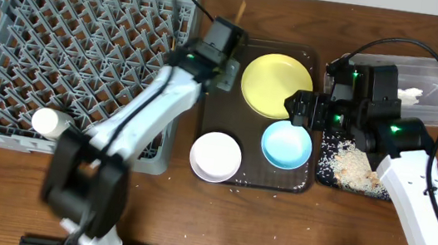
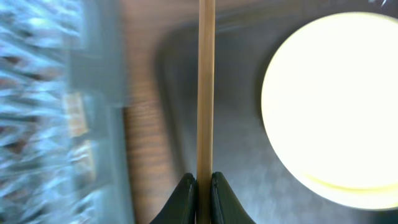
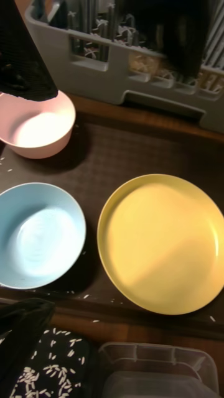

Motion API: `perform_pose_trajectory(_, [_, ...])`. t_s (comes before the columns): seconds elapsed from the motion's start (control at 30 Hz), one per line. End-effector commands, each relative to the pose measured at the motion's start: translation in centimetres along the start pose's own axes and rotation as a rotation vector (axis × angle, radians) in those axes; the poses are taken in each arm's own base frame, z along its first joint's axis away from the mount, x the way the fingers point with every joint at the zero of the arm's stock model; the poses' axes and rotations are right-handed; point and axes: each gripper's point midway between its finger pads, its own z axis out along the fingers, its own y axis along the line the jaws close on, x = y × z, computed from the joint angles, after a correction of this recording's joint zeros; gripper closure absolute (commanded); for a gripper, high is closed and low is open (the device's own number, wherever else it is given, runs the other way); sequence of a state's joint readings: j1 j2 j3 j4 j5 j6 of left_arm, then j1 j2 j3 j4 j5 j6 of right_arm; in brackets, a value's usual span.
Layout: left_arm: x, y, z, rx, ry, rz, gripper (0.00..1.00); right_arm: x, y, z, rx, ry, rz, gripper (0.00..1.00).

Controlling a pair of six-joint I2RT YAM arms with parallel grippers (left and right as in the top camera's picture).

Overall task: Sort waste into correct bins and load items into the dishwasher
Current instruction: 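Lower the chopsticks into the dish rack and open the left gripper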

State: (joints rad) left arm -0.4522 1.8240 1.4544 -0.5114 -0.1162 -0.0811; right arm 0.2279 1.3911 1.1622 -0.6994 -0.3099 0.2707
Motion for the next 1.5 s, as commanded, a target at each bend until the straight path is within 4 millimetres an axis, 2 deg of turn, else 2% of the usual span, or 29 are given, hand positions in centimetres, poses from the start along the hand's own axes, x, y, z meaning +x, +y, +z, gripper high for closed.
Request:
perform_pose_trajectory(0.0, [-0.9,3.9,-5.7,-0.13,-0.045,-0.025,0.92,-0.2,0.6,-0.2,-0.016,-0.006,-0.005,0.01])
perform_pose_trajectory(0.07, [0.6,5.4,-7.3,-0.166,0.008,-0.029,0.92,-0.2,0.6,-0.2,-0.016,-0.006,-0.005,0.01])
perform_pose_trajectory(0.17, [3.0,7.3,-7.7,-0.204,0.104,-0.039,0.92,-0.2,0.6,-0.2,-0.016,-0.006,-0.005,0.01])
perform_pose_trajectory(0.3, [5.5,10.1,-6.0,-0.245,0.188,-0.13,0.92,-0.2,0.6,-0.2,-0.016,-0.006,-0.005,0.01])
perform_pose_trajectory(0.37, [6.2,10.6,-4.6,-0.217,0.206,-0.165,0.92,-0.2,0.6,-0.2,-0.016,-0.006,-0.005,0.01])
perform_pose_trajectory(0.47, [6.8,9.8,-2.6,-0.109,0.232,-0.2,0.92,-0.2,0.6,-0.2,-0.016,-0.006,-0.005,0.01])
perform_pose_trajectory(0.57, [7.2,8.2,-1.3,-0.003,0.259,-0.135,0.92,-0.2,0.6,-0.2,-0.016,-0.006,-0.005,0.01])
perform_pose_trajectory(0.73, [8.1,8.3,0.2,-0.009,0.299,-0.073,0.92,-0.2,0.6,-0.2,-0.016,-0.006,-0.005,0.01])
perform_pose_trajectory(0.8, [8.4,8.6,0.6,-0.023,0.31,-0.073,0.84,-0.2,0.6,-0.2,-0.016,-0.006,-0.005,0.01])
perform_pose_trajectory(0.83, [8.5,8.9,0.6,-0.034,0.312,-0.073,0.76,-0.2,0.6,-0.2,-0.016,-0.006,-0.005,0.01])
perform_pose_trajectory(1.0, [8.0,9.0,0.0,-0.041,0.296,-0.096,0.76,-0.2,0.6,-0.2,-0.016,-0.006,-0.005,0.01])
perform_pose_trajectory(1.17, [6.5,8.9,-2.7,-0.028,0.236,-0.146,0.76,-0.2,0.6,-0.2,-0.016,-0.006,-0.005,0.01])
perform_pose_trajectory(1.23, [5.5,8.0,-4.3,0.026,0.195,-0.17,0.75,-0.2,0.6,-0.2,-0.016,-0.006,-0.005,0.01])
perform_pose_trajectory(1.27, [4.8,6.9,-5.4,0.088,0.165,-0.172,0.75,-0.2,0.6,-0.2,-0.016,-0.006,-0.005,0.01])
perform_pose_trajectory(1.33, [3.5,4.5,-7.4,0.215,0.109,-0.164,0.71,-0.2,0.6,-0.2,-0.016,-0.006,-0.005,0.01])
perform_pose_trajectory(1.4, [2.0,0.9,-9.6,0.365,0.041,-0.124,0.66,-0.2,0.6,-0.2,-0.016,-0.006,-0.005,0.01])
perform_pose_trajectory(1.47, [1.5,-1.5,-10.3,0.415,0.015,-0.077,0.61,-0.2,0.6,-0.2,-0.016,-0.006,-0.005,0.01])
